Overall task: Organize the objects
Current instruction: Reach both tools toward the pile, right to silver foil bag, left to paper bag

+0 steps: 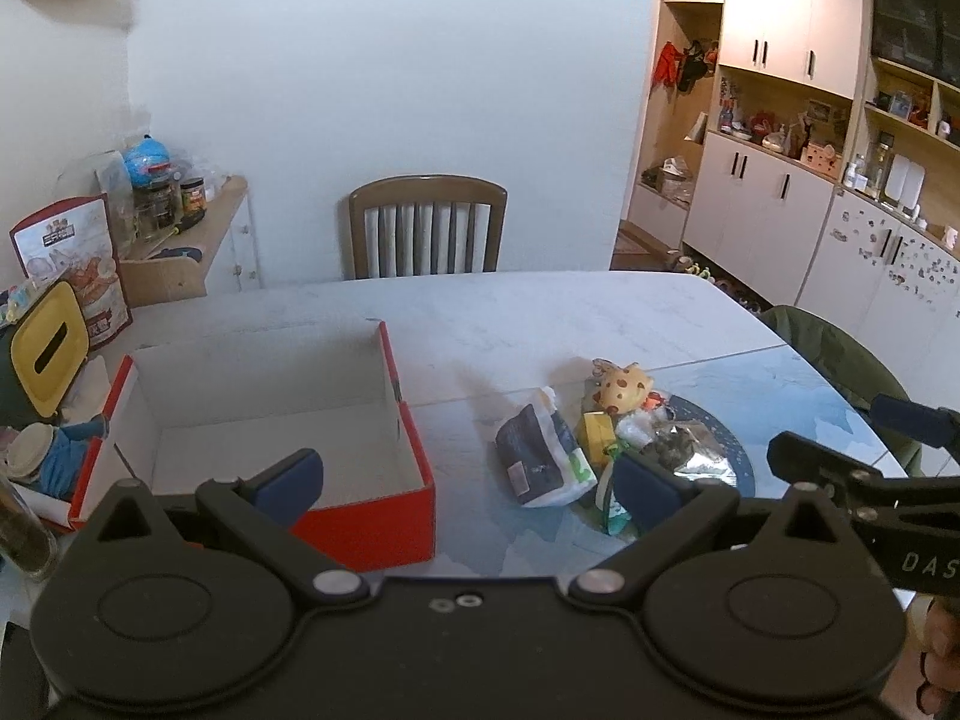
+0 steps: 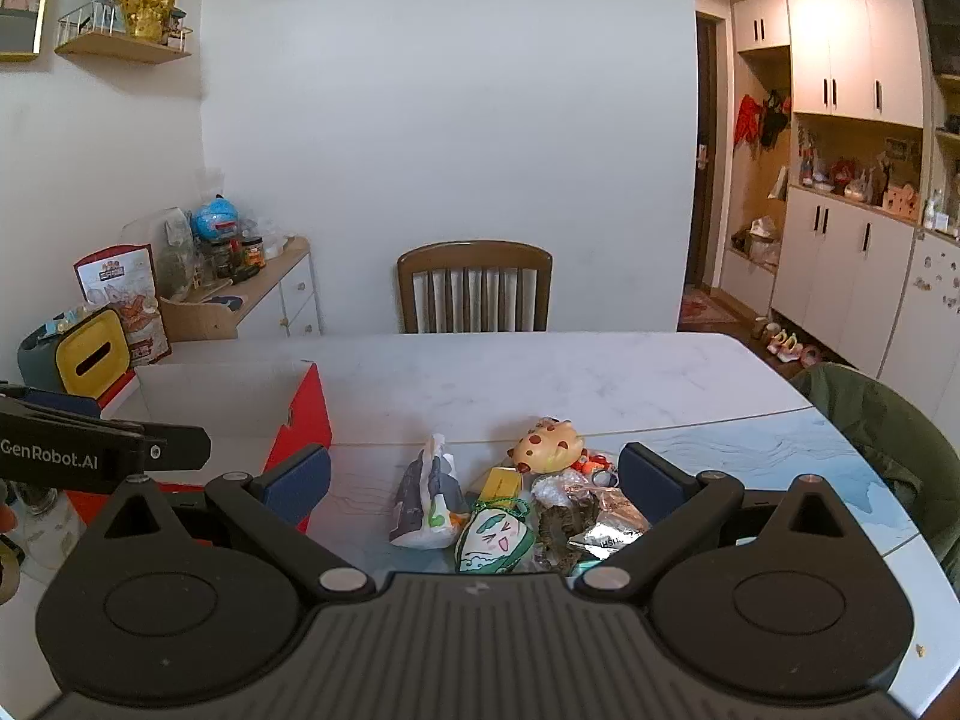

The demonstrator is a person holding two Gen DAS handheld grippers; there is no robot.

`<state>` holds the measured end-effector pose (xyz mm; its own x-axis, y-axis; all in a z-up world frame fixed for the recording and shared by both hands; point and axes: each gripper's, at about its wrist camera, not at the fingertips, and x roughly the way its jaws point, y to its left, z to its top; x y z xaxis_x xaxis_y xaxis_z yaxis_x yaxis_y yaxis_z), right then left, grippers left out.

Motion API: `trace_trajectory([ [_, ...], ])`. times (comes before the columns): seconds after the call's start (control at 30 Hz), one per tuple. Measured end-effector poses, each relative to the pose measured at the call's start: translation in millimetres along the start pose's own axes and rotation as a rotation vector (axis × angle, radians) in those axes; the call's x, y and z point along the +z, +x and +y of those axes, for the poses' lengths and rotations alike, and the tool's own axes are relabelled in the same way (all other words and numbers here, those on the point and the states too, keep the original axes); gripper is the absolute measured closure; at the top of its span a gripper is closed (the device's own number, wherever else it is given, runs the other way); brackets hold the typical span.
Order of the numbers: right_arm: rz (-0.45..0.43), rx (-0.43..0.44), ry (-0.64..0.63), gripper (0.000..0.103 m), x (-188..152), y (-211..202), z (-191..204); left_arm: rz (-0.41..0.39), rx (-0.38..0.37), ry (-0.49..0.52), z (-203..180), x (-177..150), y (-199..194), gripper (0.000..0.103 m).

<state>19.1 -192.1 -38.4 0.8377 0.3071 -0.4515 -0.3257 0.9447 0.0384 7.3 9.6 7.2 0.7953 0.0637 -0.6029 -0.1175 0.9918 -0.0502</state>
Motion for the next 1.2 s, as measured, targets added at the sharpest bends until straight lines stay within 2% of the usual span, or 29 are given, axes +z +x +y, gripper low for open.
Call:
trace_trajectory([
  [0.03, 0.003, 0.004, 0.001, 0.001, 1, 1, -2, 0.000, 0.018, -0.011, -1, 1, 1, 0.000],
  [0.07, 0.005, 0.006, 0.001, 0.001, 1, 3, -4, -0.005, 0.124, -0.066, -2, 2, 1, 0.000],
  [0.4, 0.023, 0.033, 0.003, 0.001, 8, 17, -26, 0.012, 0.139, -0.072, -15, 9, 15, 0.000],
  [0.47, 0.027, 0.039, 0.001, 0.001, 8, 21, -31, 0.017, 0.170, -0.087, -19, 9, 19, 0.000],
  [0.73, 0.076, 0.037, 0.008, 0.001, 8, 48, -70, 0.088, 0.170, -0.116, -29, 14, 52, 0.000],
  [0.83, 0.099, 0.030, 0.002, 0.001, 7, 66, -89, 0.126, 0.166, -0.131, -31, 17, 72, 0.000],
  [1.03, 0.150, 0.016, -0.043, 0.001, 1, 113, -124, 0.153, 0.219, -0.134, -33, 29, 113, 0.000],
  [1.2, 0.234, 0.021, -0.042, 0.001, -12, 161, -146, 0.187, 0.241, -0.140, -32, 30, 157, 0.000],
])
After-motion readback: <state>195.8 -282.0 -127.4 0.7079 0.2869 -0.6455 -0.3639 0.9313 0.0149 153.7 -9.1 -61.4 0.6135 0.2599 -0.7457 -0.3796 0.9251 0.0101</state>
